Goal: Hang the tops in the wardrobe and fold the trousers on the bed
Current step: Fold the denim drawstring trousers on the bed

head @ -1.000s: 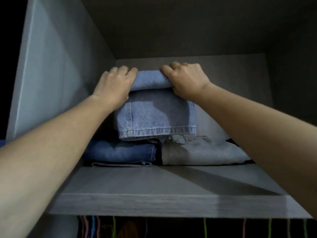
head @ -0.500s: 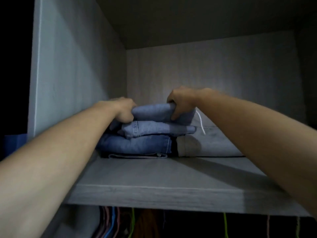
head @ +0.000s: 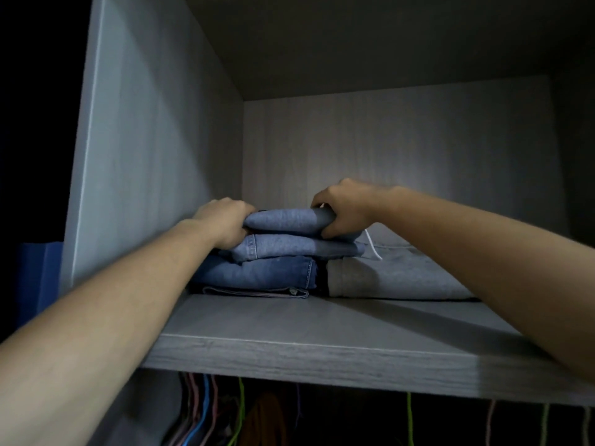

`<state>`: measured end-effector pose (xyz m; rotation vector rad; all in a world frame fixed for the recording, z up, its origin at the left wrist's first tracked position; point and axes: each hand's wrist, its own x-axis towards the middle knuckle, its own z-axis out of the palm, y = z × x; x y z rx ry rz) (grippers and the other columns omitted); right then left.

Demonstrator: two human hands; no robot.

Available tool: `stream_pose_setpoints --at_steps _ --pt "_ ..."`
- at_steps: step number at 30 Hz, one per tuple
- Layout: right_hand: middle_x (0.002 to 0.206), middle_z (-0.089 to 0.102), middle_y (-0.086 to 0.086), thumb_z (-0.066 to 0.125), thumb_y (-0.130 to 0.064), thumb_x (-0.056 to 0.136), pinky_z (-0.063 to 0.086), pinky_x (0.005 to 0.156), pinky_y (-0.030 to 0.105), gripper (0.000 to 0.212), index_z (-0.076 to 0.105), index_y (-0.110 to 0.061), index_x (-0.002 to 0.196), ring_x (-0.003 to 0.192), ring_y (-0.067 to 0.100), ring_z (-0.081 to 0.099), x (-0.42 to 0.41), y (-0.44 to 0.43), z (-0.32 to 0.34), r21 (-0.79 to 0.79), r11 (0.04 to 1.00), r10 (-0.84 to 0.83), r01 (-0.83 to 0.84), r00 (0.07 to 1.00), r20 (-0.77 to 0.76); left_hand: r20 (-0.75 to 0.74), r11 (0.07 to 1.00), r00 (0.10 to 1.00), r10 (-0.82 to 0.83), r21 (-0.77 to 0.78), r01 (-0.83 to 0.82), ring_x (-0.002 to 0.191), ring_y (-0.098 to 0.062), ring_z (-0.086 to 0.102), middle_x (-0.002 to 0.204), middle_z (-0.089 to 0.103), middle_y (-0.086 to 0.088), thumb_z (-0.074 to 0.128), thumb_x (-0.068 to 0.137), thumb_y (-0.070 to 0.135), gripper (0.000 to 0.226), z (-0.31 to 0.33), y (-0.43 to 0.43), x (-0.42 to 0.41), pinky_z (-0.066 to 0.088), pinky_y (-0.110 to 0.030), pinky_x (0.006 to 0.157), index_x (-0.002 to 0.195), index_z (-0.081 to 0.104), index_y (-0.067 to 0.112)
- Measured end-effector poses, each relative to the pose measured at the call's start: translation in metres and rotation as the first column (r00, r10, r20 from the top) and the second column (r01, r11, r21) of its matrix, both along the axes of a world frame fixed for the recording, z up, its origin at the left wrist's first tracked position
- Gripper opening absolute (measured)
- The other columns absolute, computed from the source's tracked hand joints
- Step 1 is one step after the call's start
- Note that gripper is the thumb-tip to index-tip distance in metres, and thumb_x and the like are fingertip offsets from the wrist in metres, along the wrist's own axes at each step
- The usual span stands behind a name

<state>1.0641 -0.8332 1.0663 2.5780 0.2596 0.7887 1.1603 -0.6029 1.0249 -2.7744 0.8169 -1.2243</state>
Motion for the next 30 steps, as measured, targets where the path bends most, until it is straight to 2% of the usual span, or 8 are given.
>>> stream_pose_setpoints --at_steps 7,13,16,18,21,24,26,30 --pt "0.121 0.059 0.000 0.079 -0.043 0.072 0.053 0.093 0.041 0.080 0.039 -0.028 0.140 0.105 0.022 0.058 0.008 -0.012 -0.009 0.145 0.985 -0.055 0.092 0.970 -0.237 -0.120 0.997 0.992 -0.040 -0.069 0.032 0.087 -0.022 0.062 0.088 0.064 0.007 0.055 0.081 0.019 0.020 0.003 0.002 0.003 0.043 -0.030 0.068 0.077 0.053 0.038" --pt "0.120 0.056 -0.004 0.085 -0.042 0.069 0.049 0.090 0.034 0.086 0.039 -0.030 0.140 0.106 0.019 0.056 0.008 -0.010 -0.011 0.173 0.978 -0.058 0.113 0.954 -0.293 -0.320 0.962 0.919 -0.231 -0.218 0.166 0.072 -0.014 0.060 0.092 0.066 0.007 0.061 0.077 0.018 0.038 0.008 0.006 -0.010 0.046 -0.017 0.053 0.110 0.061 0.036" --pt "0.116 0.062 0.000 0.077 -0.033 0.079 0.050 0.085 0.036 0.063 0.048 -0.025 0.134 0.099 0.022 0.058 0.007 -0.006 -0.013 0.040 0.995 -0.083 0.091 0.982 -0.168 -0.536 0.975 0.817 -0.213 -0.174 0.140 0.074 -0.018 0.066 0.093 0.068 0.001 0.071 0.059 0.029 0.058 0.008 0.013 -0.021 0.052 -0.029 0.051 0.114 0.054 0.039" --pt "0.114 0.064 0.005 0.069 -0.024 0.084 0.051 0.080 0.037 0.048 0.054 -0.022 0.130 0.094 0.024 0.058 0.007 -0.003 -0.013 0.015 0.996 -0.086 0.086 0.995 -0.046 -0.474 0.990 0.870 -0.137 -0.078 0.114 0.086 -0.023 0.068 0.098 0.069 -0.002 0.077 0.065 0.020 0.054 0.008 0.011 -0.019 0.058 -0.038 0.065 0.113 0.055 0.032" --pt "0.109 0.063 0.011 0.063 -0.020 0.087 0.045 0.069 0.034 0.039 0.056 -0.019 0.125 0.084 0.026 0.054 0.012 0.006 -0.016 0.037 0.998 -0.060 0.055 0.986 0.153 -0.032 0.996 0.998 -0.046 -0.077 0.044 0.099 -0.036 0.063 0.105 0.067 -0.013 0.069 0.077 0.009 0.027 0.007 0.008 -0.013 0.050 -0.036 0.074 0.100 0.058 0.019" --pt "0.105 0.064 0.013 0.063 -0.020 0.085 0.041 0.065 0.035 0.036 0.058 -0.019 0.121 0.081 0.030 0.055 0.011 0.020 -0.014 0.051 0.999 -0.007 -0.012 0.939 0.343 0.223 0.983 0.972 0.069 -0.181 -0.028 0.099 -0.045 0.060 0.108 0.063 -0.022 0.068 0.079 0.011 0.033 0.007 0.013 -0.009 0.043 -0.040 0.071 0.109 0.054 0.017" --pt "0.104 0.065 0.012 0.065 -0.021 0.082 0.043 0.065 0.035 0.037 0.060 -0.020 0.119 0.086 0.033 0.060 0.006 0.026 -0.015 0.037 0.999 0.008 -0.022 0.938 0.347 0.207 0.982 0.970 0.127 -0.162 -0.094 0.099 -0.043 0.061 0.108 0.064 -0.020 0.071 0.078 0.013 0.035 0.005 0.014 -0.014 0.040 -0.040 0.070 0.107 0.052 0.019" --pt "0.103 0.068 0.007 0.070 -0.033 0.078 0.051 0.071 0.032 0.040 0.064 -0.021 0.116 0.083 0.025 0.059 0.002 0.025 -0.038 0.038 0.998 -0.052 0.053 0.998 -0.041 -0.033 0.965 0.970 0.239 0.121 -0.234 0.101 -0.029 0.060 0.113 0.063 -0.006 0.074 0.078 0.014 0.036 0.002 0.002 -0.019 0.041 -0.033 0.071 0.106 0.056 0.027"
